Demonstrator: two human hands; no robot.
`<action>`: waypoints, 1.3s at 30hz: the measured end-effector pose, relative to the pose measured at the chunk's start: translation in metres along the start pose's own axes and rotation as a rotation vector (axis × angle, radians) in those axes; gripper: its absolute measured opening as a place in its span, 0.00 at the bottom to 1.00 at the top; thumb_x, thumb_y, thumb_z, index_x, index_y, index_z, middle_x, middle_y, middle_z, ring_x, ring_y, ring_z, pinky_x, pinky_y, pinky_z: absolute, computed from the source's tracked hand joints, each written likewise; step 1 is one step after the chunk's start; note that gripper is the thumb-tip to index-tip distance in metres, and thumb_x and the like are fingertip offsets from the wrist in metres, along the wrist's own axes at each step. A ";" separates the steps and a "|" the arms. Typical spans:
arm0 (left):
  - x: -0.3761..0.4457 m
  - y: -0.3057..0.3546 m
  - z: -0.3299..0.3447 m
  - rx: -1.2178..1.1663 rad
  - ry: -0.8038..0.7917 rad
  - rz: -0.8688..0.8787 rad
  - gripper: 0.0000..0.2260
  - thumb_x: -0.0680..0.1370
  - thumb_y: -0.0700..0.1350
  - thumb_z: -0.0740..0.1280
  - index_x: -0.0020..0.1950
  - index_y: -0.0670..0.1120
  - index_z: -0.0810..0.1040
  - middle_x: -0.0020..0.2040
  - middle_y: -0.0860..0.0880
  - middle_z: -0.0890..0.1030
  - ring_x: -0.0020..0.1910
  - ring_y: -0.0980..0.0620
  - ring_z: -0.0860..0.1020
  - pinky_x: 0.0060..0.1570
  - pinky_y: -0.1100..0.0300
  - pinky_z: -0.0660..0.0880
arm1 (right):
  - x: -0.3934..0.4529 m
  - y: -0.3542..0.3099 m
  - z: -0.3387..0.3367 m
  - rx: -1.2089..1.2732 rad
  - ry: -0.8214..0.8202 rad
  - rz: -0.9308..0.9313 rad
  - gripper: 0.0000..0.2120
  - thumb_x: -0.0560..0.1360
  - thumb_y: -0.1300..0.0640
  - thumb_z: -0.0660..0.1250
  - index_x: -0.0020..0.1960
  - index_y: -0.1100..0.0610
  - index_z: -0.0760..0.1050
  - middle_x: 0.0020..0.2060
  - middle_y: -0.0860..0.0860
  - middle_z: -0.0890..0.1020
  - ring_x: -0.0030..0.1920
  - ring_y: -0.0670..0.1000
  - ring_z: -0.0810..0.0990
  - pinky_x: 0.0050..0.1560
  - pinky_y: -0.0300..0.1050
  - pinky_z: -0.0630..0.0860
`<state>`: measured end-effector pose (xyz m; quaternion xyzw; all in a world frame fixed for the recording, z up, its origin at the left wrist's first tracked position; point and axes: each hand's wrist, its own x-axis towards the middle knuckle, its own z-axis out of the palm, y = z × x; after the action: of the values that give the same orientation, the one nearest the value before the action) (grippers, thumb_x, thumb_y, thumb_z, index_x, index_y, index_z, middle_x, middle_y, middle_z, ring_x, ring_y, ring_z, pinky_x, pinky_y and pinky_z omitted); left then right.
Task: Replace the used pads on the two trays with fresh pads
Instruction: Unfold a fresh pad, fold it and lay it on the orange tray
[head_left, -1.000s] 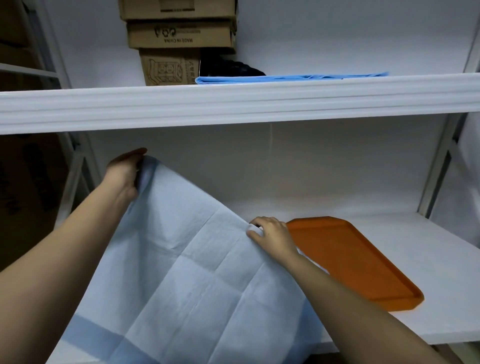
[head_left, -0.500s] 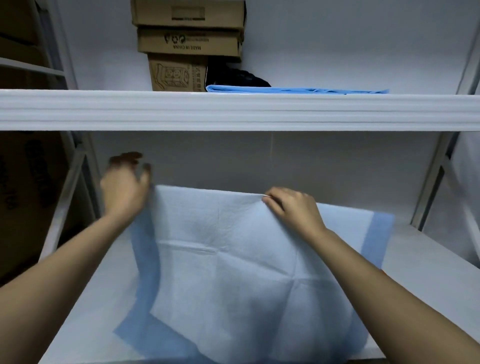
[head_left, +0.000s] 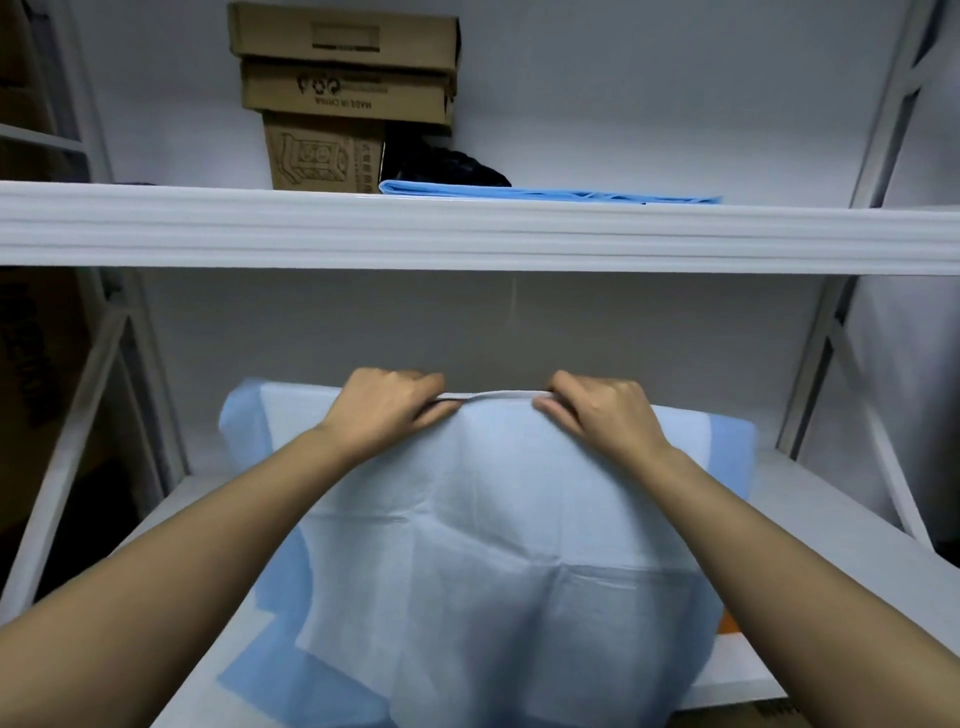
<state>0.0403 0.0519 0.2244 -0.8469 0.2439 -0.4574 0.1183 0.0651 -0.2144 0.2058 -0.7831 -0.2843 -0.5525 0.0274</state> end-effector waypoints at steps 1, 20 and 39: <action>0.001 -0.004 -0.001 -0.002 0.011 0.023 0.19 0.75 0.59 0.55 0.31 0.48 0.69 0.25 0.50 0.75 0.21 0.47 0.75 0.24 0.68 0.53 | -0.005 0.008 0.000 -0.008 0.009 0.016 0.23 0.80 0.42 0.51 0.37 0.55 0.74 0.25 0.49 0.77 0.24 0.54 0.76 0.22 0.39 0.64; -0.001 -0.064 -0.030 -0.005 0.061 -0.023 0.26 0.76 0.59 0.49 0.31 0.46 0.76 0.30 0.44 0.81 0.29 0.42 0.80 0.28 0.59 0.73 | -0.019 0.103 -0.038 -0.162 0.025 0.182 0.26 0.79 0.42 0.51 0.33 0.58 0.73 0.23 0.55 0.76 0.22 0.58 0.75 0.26 0.40 0.66; 0.042 0.006 -0.028 0.086 -0.198 -0.030 0.20 0.82 0.57 0.51 0.45 0.46 0.76 0.48 0.45 0.83 0.47 0.41 0.80 0.37 0.59 0.64 | 0.035 -0.078 0.013 0.393 -0.165 0.439 0.25 0.75 0.41 0.41 0.39 0.55 0.70 0.34 0.53 0.79 0.38 0.59 0.77 0.37 0.49 0.67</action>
<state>0.0345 0.0255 0.2671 -0.8858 0.1982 -0.3832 0.1712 0.0471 -0.1303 0.2102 -0.8478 -0.2109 -0.4022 0.2737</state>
